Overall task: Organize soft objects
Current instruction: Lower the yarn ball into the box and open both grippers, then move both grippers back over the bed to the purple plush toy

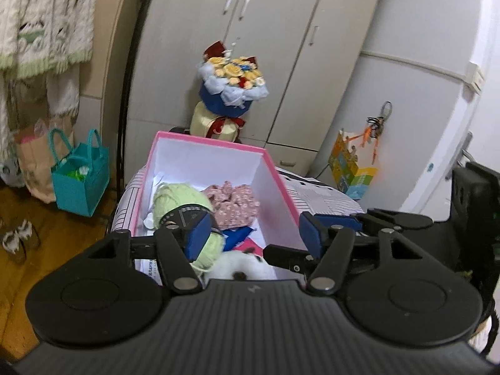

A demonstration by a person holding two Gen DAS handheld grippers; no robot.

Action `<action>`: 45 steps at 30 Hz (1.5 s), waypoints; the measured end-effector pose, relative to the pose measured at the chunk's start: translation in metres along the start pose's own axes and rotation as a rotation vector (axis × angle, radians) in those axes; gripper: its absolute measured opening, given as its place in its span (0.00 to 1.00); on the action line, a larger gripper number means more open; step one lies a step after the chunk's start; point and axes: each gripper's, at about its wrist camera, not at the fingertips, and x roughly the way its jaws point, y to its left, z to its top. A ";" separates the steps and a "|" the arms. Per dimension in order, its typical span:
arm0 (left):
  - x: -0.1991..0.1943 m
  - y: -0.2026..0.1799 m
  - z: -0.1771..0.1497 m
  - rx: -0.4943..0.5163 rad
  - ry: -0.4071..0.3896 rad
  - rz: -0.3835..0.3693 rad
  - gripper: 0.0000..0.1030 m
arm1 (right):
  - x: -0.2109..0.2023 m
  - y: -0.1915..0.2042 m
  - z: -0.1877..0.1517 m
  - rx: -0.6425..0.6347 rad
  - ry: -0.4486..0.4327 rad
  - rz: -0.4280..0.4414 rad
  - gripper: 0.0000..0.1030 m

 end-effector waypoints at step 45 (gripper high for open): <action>0.138 -0.201 -0.032 0.252 0.119 -0.276 0.71 | -0.116 -0.190 -0.113 0.060 -0.133 -0.284 0.87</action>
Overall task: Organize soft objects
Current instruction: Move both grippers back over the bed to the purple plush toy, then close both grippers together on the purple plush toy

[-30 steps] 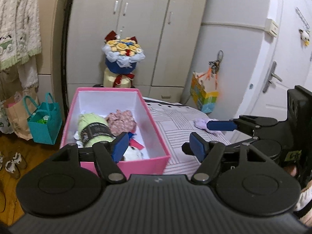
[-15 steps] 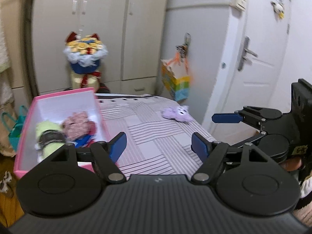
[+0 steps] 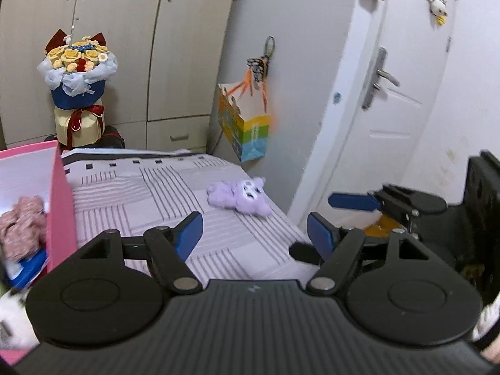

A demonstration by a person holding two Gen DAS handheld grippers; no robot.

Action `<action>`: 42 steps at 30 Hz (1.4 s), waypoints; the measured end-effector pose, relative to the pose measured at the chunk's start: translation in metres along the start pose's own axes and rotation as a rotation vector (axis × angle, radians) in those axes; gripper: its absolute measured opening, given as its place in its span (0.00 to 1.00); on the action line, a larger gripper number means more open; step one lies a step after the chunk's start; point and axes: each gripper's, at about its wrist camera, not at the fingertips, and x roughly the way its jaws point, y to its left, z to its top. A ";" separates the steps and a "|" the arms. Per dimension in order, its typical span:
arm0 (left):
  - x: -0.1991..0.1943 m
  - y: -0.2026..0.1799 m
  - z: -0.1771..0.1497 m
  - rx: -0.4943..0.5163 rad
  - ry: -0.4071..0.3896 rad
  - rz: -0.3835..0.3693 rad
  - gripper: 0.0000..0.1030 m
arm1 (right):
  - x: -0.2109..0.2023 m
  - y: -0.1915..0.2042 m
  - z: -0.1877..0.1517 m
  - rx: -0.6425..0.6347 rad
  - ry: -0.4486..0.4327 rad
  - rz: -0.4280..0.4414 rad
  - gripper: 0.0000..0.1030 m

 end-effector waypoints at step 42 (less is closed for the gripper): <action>0.244 0.045 0.012 -0.322 0.190 0.123 0.53 | 0.179 -0.106 -0.030 0.085 0.173 0.031 0.65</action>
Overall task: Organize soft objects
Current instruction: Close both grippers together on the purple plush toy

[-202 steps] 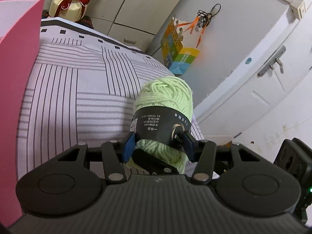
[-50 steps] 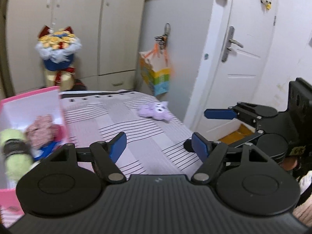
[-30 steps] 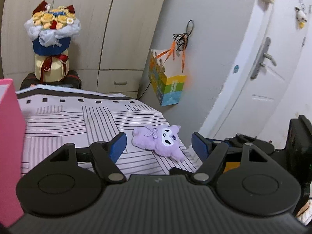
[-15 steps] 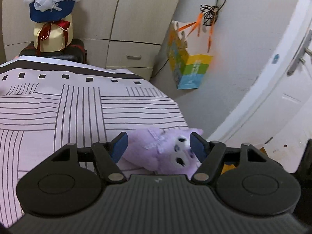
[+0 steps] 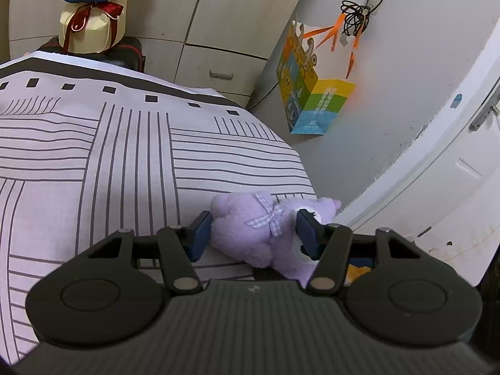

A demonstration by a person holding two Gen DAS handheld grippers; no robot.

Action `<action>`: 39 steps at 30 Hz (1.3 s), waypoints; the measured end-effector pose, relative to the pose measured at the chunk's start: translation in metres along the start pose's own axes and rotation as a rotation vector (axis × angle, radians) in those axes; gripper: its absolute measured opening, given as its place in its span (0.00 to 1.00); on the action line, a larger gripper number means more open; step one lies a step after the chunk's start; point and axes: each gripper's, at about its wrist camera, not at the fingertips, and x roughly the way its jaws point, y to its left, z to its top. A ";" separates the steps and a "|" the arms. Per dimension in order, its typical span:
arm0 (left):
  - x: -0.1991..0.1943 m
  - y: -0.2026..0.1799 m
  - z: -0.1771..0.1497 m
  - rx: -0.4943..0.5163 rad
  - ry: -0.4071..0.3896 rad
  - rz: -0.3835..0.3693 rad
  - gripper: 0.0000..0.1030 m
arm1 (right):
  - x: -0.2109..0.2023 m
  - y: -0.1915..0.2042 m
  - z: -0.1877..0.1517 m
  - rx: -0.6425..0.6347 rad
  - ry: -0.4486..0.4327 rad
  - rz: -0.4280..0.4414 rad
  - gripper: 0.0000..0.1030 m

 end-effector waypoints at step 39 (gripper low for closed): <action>-0.164 0.017 -0.120 0.167 0.041 -0.052 0.50 | -0.119 0.135 -0.076 0.008 0.009 -0.053 0.60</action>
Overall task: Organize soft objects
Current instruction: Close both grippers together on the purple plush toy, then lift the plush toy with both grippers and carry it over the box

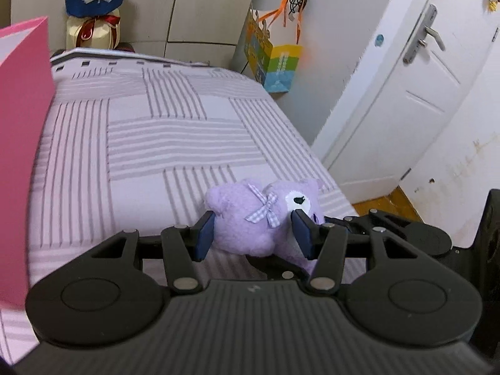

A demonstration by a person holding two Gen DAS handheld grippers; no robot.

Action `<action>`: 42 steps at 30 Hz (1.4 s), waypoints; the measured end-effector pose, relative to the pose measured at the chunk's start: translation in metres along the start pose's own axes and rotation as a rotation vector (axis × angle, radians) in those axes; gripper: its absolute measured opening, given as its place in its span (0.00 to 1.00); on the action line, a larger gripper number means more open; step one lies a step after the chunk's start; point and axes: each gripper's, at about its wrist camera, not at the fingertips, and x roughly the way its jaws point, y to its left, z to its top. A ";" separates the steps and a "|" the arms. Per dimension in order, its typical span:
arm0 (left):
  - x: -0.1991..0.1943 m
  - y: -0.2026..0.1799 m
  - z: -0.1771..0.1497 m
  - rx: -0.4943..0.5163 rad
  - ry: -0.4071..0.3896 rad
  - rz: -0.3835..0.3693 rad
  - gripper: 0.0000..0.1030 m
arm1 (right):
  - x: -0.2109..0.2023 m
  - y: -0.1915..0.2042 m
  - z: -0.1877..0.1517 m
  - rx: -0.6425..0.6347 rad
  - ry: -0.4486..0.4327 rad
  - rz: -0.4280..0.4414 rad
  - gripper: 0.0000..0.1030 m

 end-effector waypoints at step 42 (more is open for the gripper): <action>-0.208 0.116 0.013 0.013 -0.202 -0.043 0.51 | -0.059 0.179 0.114 -0.248 -0.187 0.297 0.62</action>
